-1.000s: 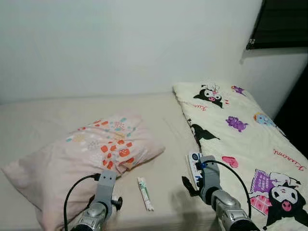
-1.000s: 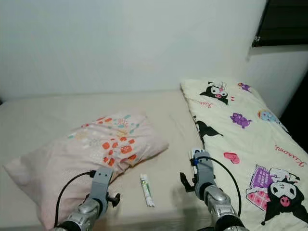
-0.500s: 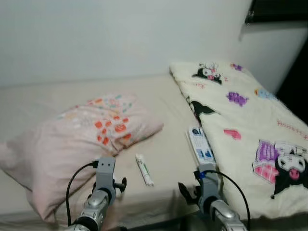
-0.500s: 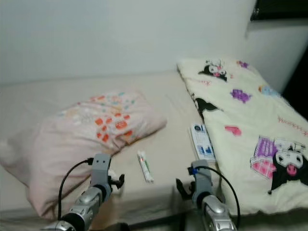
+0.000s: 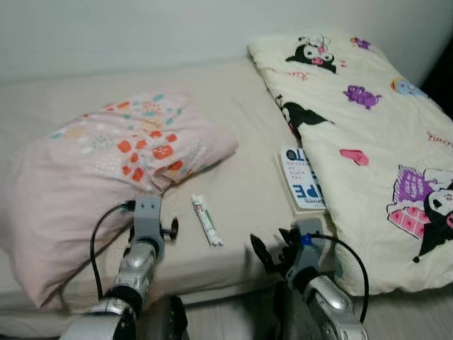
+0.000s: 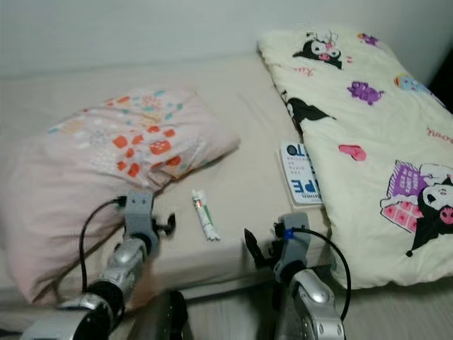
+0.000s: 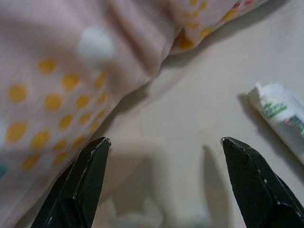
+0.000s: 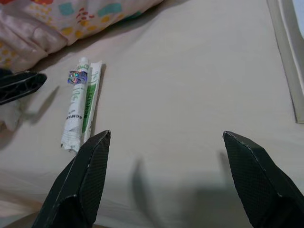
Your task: Clean up the room
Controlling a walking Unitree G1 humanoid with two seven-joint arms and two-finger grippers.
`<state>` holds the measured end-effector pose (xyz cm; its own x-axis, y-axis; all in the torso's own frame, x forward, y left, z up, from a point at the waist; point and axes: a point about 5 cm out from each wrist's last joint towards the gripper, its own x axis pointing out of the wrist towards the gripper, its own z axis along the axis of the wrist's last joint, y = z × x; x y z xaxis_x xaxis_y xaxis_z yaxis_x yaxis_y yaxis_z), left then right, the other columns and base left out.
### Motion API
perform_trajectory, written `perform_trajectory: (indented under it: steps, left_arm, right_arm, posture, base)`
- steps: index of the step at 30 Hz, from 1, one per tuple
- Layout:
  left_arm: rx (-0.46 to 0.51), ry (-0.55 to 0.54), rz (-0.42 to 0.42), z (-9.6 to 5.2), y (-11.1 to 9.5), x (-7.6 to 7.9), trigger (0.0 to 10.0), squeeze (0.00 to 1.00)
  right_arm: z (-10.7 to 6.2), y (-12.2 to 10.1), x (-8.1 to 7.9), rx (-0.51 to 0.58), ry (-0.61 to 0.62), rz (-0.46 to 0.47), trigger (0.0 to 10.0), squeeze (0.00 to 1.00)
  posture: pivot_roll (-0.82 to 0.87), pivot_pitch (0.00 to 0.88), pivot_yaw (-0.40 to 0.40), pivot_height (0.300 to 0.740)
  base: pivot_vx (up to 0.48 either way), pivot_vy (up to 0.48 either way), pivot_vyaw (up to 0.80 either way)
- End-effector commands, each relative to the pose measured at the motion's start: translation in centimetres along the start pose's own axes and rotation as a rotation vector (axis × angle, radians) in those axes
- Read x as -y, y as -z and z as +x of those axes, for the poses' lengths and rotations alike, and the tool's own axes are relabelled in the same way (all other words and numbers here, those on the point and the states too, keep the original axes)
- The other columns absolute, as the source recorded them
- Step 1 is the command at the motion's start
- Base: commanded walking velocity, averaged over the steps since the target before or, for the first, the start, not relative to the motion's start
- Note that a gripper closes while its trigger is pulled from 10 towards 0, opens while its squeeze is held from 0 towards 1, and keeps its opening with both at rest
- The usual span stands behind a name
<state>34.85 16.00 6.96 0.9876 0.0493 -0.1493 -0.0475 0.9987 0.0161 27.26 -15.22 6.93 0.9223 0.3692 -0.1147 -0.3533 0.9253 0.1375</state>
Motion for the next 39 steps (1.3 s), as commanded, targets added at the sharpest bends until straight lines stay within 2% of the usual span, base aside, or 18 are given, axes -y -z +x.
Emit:
perform_trajectory:
  steps: [1, 4, 7, 9, 11, 12, 16, 24, 25, 26, 27, 30, 31, 35, 37, 39]
  left_arm:
    - [-0.029, -0.008, 0.010, -0.4, 0.9, -0.6, 10.0, 0.00]
    - [-0.075, 0.006, 0.060, -0.9, 2.1, -0.8, 10.0, 0.00]
    - [-0.079, 0.006, 0.064, -1.0, 2.3, -0.8, 10.0, 0.00]
    - [-0.138, -0.022, 0.127, -2.1, 4.2, -2.2, 10.0, 0.00]
    - [-0.171, -0.053, 0.157, -2.8, 5.2, -3.3, 10.0, 0.00]
    - [-0.171, -0.053, 0.157, -2.8, 5.2, -3.3, 10.0, 0.00]
    - [-0.210, -0.157, 0.115, -3.5, 5.9, -5.5, 10.0, 0.00]
    - [-0.201, -0.162, 0.117, -3.4, 5.7, -5.7, 10.0, 0.00]
    - [-0.199, -0.157, 0.110, -3.5, 5.9, -5.5, 0.0, 0.00]
    - [-0.199, -0.157, 0.110, -3.5, 5.9, -5.5, 0.0, 0.00]
    - [-0.197, -0.152, 0.106, -3.7, 6.1, -5.4, 0.0, 0.00]
    - [-0.202, -0.147, 0.109, -4.0, 6.4, -5.5, 0.0, 0.00]
    - [-0.202, -0.147, 0.109, -4.0, 6.4, -5.5, 0.0, 0.00]
    - [-0.213, -0.151, 0.127, -4.7, 7.0, -6.3, 0.0, 0.00]
    - [-0.216, -0.153, 0.131, -4.9, 7.1, -6.5, 0.0, 0.00]
    - [-0.222, -0.157, 0.141, -5.3, 7.5, -7.0, 0.0, 0.00]
  right_arm:
    - [-0.5, 0.7, -0.1, -0.034, 0.008, 0.021, 10.0, 0.00]
    - [-0.8, 0.9, 0.4, -0.076, 0.050, -0.002, 10.0, 0.00]
    - [-1.0, 0.7, 0.3, -0.087, 0.055, -0.001, 10.0, 0.00]
    - [-0.9, 0.3, 0.8, -0.086, 0.073, -0.005, 10.0, 0.00]
    - [-0.9, 0.0, 1.0, -0.085, 0.080, -0.006, 10.0, 0.00]
    - [-0.9, 0.0, 1.0, -0.085, 0.080, -0.006, 10.0, 0.00]
    - [-0.5, -0.4, 0.9, -0.081, 0.071, -0.005, 10.0, 0.00]
    - [0.2, -1.0, 1.0, -0.081, 0.071, -0.024, 10.0, 0.00]
    - [1.4, -2.0, 0.7, -0.053, 0.048, -0.031, 10.0, 0.00]
    - [1.4, -2.0, 0.7, -0.053, 0.048, -0.031, 10.0, 0.00]
    - [3.3, -3.4, 0.0, -0.024, 0.002, -0.049, 10.0, 0.00]
    - [5.6, -4.2, -1.5, -0.035, -0.063, -0.106, 10.0, 0.00]
    - [5.6, -4.2, -1.5, -0.035, -0.063, -0.106, 10.0, 0.00]
    - [8.2, -4.5, -3.7, -0.094, -0.105, -0.148, 10.0, 0.00]
    - [8.6, -4.5, -4.0, -0.108, -0.105, -0.148, 10.0, 0.00]
    - [9.3, -4.1, -5.3, -0.139, -0.143, -0.093, 10.0, 0.00]
  posture:
    - [-0.07, 0.303, 0.051, 0.570]
    - [-0.06, 0.319, 0.057, 0.570]
    - [-0.06, 0.319, 0.057, 0.570]
    - [-0.05, 0.331, 0.057, 0.570]
    - [-0.04, 0.333, 0.055, 0.570]
    - [-0.04, 0.333, 0.055, 0.570]
    - [-0.03, 0.330, 0.048, 0.570]
    - [-0.02, 0.326, 0.040, 0.570]
    - [-0.02, 0.324, 0.036, 0.570]
    - [-0.02, 0.324, 0.036, 0.570]
    - [-0.01, 0.326, 0.035, 0.570]
    - [0.01, 0.326, 0.032, 0.570]
    - [0.01, 0.326, 0.032, 0.570]
    - [0.03, 0.327, 0.029, 0.570]
    - [0.04, 0.327, 0.028, 0.570]
    - [0.05, 0.328, 0.028, 0.570]
  base:
    - [0.000, 0.000, 0.00]
    - [0.000, 0.000, 0.00]
    - [0.000, 0.000, 0.00]
    - [0.000, 0.000, 0.00]
    - [0.000, 0.000, 0.00]
    - [0.000, 0.000, 0.00]
    - [0.000, 0.000, 0.00]
    - [0.000, 0.000, 0.00]
    - [0.000, 0.000, 0.00]
    - [0.000, 0.000, 0.00]
    - [0.000, 0.000, 0.00]
    - [0.000, 0.000, 0.00]
    - [0.000, 0.000, 0.00]
    - [0.000, 0.000, 0.00]
    - [0.000, 0.000, 0.00]
    - [0.000, 0.000, 0.00]
